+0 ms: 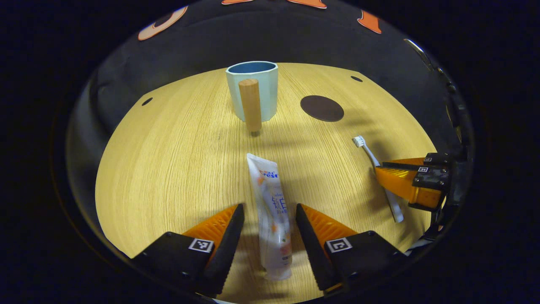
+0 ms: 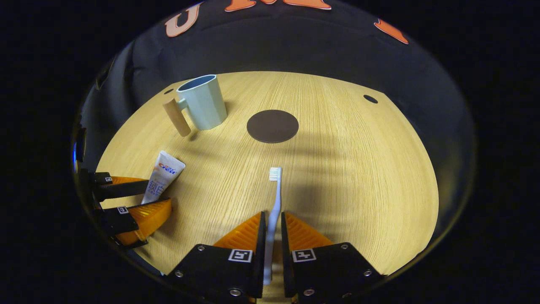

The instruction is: Put the toothbrush and toothpaste on the desktop into the cup, then pick up the cup and place it on the coaster on the desktop.

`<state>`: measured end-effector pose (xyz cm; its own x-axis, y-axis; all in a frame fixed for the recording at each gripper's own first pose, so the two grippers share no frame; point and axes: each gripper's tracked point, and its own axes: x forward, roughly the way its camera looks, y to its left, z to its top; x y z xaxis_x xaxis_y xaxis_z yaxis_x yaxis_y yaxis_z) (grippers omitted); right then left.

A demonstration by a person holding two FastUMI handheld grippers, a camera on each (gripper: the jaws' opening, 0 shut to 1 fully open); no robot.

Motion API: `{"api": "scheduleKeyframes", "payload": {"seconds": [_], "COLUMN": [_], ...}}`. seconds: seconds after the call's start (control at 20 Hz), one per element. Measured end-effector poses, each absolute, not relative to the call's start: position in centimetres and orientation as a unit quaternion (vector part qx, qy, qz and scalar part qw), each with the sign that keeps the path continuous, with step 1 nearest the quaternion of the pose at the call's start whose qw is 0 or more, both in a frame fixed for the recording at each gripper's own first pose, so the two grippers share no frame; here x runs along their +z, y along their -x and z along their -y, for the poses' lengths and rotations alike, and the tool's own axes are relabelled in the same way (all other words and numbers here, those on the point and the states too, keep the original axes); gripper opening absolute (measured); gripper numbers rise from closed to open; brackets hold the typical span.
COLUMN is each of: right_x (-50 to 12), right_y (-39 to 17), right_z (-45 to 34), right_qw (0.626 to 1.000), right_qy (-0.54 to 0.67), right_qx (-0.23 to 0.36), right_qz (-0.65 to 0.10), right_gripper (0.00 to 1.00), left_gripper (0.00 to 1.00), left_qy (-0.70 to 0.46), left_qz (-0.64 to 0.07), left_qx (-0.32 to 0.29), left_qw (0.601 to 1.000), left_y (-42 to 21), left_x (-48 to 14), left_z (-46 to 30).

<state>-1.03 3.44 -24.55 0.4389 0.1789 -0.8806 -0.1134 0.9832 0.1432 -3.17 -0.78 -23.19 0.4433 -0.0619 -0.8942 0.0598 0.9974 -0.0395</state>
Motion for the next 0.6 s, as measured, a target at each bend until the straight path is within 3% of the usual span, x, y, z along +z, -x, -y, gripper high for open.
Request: {"api": "scheduleKeyframes", "payload": {"seconds": [0.2, 0.45, 0.6], "right_x": [-24.7, -24.6, -24.4], "right_y": [1.0, 1.2, 1.2], "right_z": [-3.3, -3.4, -3.2], "right_qw": [0.825, 0.793, 0.785], "right_qy": [-0.030, -0.023, -0.016], "right_qx": [0.104, 0.128, 0.136], "right_qz": [-0.555, -0.596, -0.604], "right_gripper": [0.10, 0.05, 0.05], "left_gripper": [0.52, 0.43, 0.28], "left_qy": [0.006, -0.015, -0.007], "left_qz": [-0.565, -0.590, -0.596], "left_qx": [-0.034, -0.044, -0.050], "left_qw": [0.824, 0.806, 0.802], "left_y": [2.4, -0.7, -4.6], "left_x": [-23.6, -23.8, -23.7], "left_z": [0.4, 0.5, 0.7]}}
